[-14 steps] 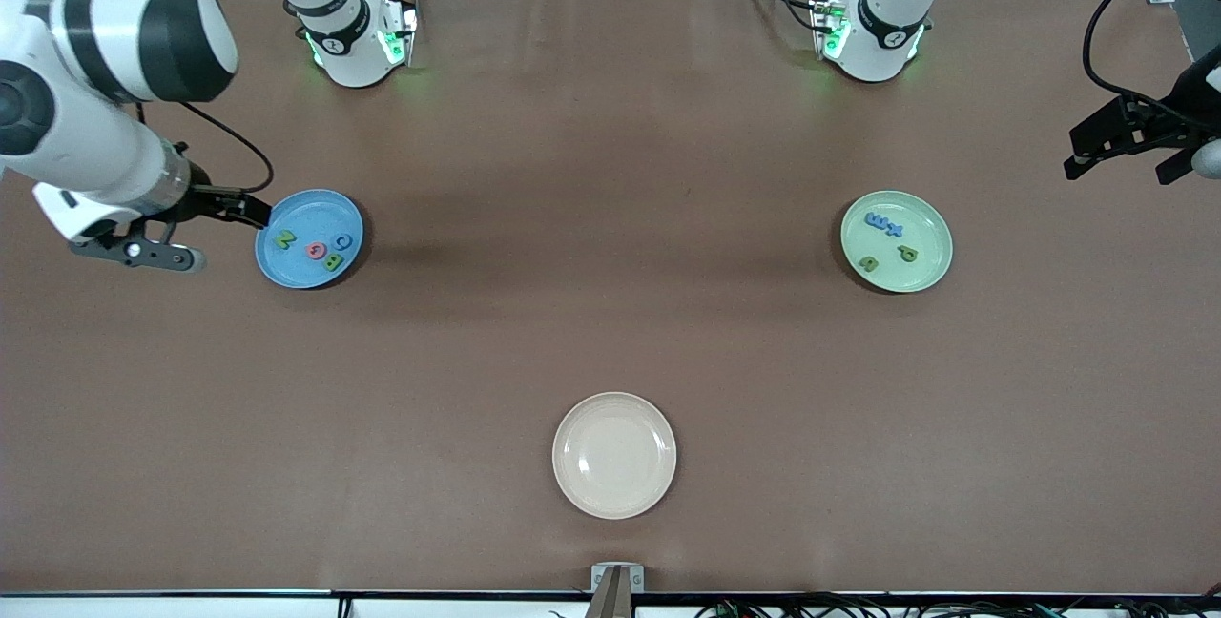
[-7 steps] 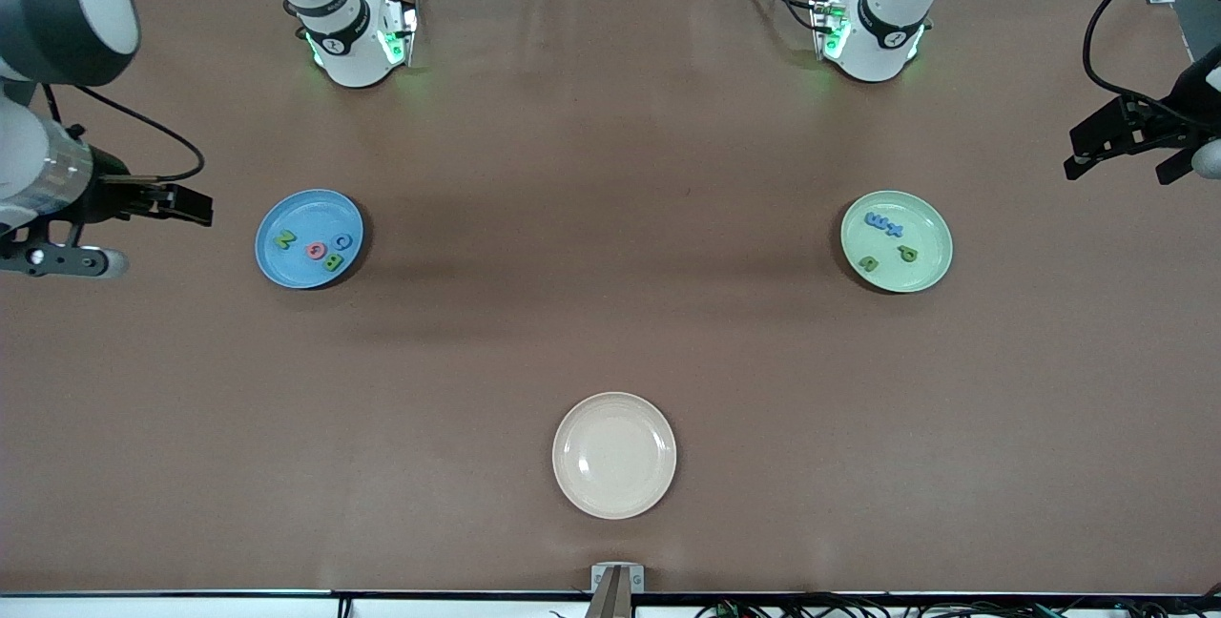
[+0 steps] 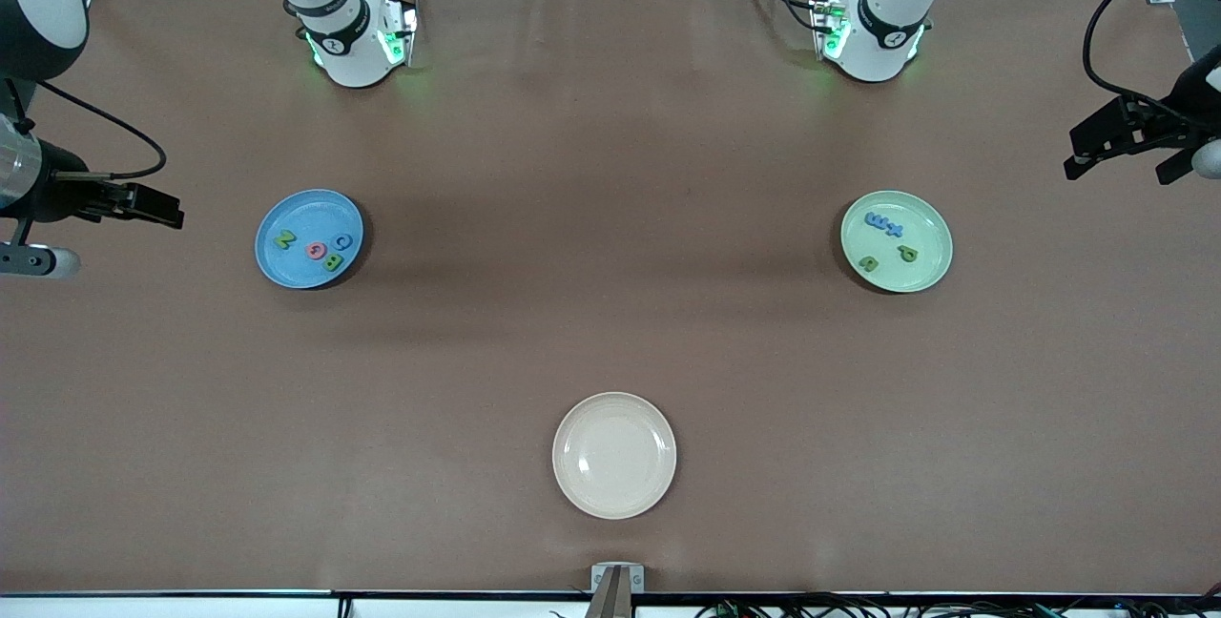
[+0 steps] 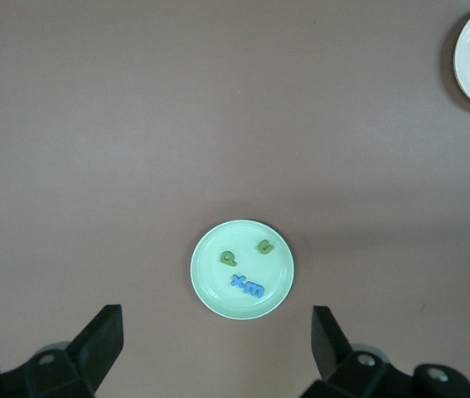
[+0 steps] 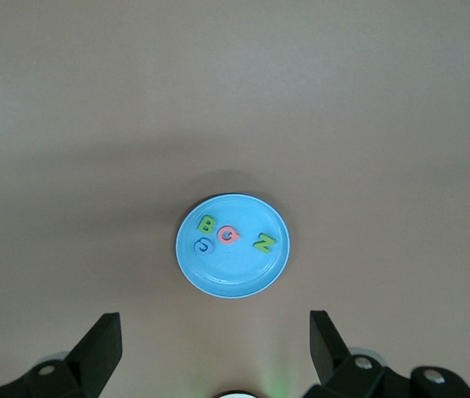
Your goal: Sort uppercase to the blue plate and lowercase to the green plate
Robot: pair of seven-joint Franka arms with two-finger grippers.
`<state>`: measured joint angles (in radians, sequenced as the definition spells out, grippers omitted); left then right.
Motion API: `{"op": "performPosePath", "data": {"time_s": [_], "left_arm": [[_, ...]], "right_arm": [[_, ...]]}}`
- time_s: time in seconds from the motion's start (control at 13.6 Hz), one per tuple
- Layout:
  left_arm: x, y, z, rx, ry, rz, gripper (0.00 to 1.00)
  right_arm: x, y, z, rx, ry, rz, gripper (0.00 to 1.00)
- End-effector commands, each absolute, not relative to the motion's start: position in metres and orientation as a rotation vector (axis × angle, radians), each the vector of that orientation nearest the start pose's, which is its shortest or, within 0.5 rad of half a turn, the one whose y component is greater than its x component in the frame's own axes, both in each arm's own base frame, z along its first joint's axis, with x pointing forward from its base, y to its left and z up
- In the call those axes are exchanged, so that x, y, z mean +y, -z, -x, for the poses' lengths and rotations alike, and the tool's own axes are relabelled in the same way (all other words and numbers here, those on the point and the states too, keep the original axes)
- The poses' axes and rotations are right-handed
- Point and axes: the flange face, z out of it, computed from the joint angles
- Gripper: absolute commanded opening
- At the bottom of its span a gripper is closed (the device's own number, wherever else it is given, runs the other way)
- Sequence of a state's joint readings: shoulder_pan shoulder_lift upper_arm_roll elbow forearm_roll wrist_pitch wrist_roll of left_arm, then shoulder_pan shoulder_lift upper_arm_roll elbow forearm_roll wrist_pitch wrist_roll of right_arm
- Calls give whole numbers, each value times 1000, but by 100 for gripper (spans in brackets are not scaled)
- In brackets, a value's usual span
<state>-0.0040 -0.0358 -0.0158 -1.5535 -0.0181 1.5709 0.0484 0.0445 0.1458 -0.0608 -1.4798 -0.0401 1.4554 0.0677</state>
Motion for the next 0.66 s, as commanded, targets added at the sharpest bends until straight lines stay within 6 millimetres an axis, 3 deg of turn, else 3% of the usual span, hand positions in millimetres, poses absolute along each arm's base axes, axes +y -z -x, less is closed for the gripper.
{"op": "performPosePath", "data": {"time_s": [0.0,0.15,0.29,0.59], "left_arm": [[-15,-657,-546,99,98,3170,100],[-15,-657,-546,99,100,3169,100],[-15,-658,-546,99,103,3169,100],[-15,-658,-546,99,103,3169,100]], "right_arm": [[-23,-581,-588,165,-269,3163,100],[-35,-584,-588,192,-249,3148,100],[-24,-584,-589,185,-247,3152,100],[-22,-585,-589,175,-237,3150,100]]}}
